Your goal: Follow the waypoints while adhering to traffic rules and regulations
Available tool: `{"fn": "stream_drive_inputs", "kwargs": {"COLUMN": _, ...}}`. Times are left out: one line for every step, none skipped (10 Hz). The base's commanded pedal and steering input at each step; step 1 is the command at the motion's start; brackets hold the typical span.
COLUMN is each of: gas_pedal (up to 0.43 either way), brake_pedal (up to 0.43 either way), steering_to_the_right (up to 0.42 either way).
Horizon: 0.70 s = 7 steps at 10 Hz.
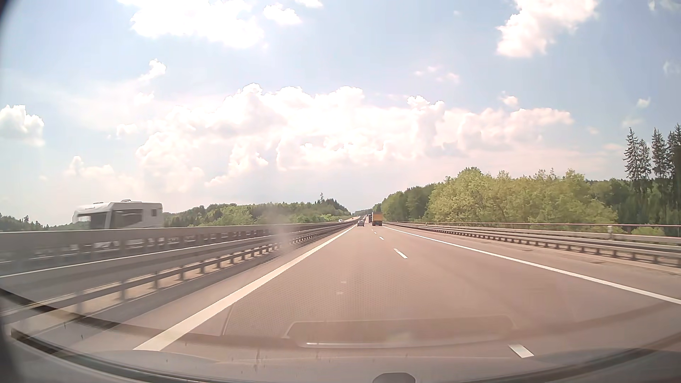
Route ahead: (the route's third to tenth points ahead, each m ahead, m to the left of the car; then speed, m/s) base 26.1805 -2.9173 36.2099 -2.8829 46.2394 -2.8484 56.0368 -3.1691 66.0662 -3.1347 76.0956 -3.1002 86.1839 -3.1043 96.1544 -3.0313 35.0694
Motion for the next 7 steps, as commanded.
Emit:
{"fn": "stream_drive_inputs", "kwargs": {"gas_pedal": 0.268, "brake_pedal": 0.0, "steering_to_the_right": 0.0}}
{"fn": "stream_drive_inputs", "kwargs": {"gas_pedal": 0.268, "brake_pedal": 0.0, "steering_to_the_right": 0.0}}
{"fn": "stream_drive_inputs", "kwargs": {"gas_pedal": 0.268, "brake_pedal": 0.0, "steering_to_the_right": 0.0}}
{"fn": "stream_drive_inputs", "kwargs": {"gas_pedal": 0.268, "brake_pedal": 0.0, "steering_to_the_right": 0.0}}
{"fn": "stream_drive_inputs", "kwargs": {"gas_pedal": 0.268, "brake_pedal": 0.0, "steering_to_the_right": 0.0}}
{"fn": "stream_drive_inputs", "kwargs": {"gas_pedal": 0.268, "brake_pedal": 0.0, "steering_to_the_right": 0.0}}
{"fn": "stream_drive_inputs", "kwargs": {"gas_pedal": 0.268, "brake_pedal": 0.0, "steering_to_the_right": 0.0}}
